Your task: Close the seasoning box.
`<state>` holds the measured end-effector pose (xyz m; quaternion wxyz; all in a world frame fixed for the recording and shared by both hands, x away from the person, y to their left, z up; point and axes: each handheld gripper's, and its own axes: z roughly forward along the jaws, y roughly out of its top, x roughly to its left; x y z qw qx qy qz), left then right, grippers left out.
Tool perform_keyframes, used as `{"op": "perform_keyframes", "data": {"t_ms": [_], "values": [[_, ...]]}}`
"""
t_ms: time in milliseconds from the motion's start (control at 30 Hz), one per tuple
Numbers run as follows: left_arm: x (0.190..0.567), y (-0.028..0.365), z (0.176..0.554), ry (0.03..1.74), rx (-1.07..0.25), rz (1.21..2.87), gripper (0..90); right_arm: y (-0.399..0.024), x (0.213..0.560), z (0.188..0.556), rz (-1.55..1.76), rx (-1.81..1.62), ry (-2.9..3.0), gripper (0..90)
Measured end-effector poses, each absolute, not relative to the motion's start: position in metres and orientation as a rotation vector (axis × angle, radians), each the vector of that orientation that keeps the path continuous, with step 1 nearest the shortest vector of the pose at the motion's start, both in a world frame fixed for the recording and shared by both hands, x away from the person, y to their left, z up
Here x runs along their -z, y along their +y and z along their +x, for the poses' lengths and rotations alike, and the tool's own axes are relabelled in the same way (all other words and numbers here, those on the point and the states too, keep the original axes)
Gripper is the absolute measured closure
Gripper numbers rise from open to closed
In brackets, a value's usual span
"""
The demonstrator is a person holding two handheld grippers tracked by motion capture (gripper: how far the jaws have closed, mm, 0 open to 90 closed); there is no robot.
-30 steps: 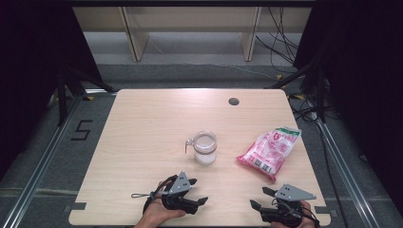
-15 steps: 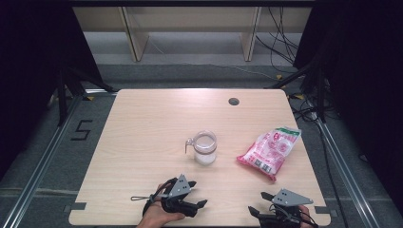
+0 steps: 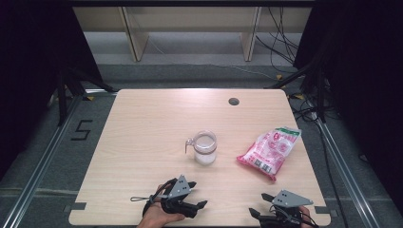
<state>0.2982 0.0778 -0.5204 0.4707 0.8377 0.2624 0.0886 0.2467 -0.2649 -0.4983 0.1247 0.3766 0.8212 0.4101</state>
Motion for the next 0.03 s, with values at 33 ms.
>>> {"op": "perform_keyframes", "data": {"t_ms": [33], "values": [[0.5197, 0.0791, 0.2990, 0.640, -0.217, 2.072, 25.7, -0.2649, 0.4983, 0.2468, 1.097, -1.196, 2.394, 30.2]]}}
